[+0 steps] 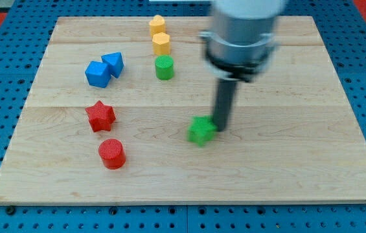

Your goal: Slide green star slightly down and right

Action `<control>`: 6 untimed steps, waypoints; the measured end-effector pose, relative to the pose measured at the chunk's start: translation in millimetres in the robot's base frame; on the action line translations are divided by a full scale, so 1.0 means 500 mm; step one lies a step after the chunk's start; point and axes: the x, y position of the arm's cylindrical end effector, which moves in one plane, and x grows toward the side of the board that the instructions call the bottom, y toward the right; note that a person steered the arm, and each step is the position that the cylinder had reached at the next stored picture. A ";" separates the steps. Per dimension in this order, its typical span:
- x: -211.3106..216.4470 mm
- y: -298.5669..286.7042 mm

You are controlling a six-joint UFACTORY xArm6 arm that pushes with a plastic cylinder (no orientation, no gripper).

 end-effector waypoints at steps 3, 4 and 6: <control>0.031 -0.141; 0.042 -0.016; 0.136 -0.159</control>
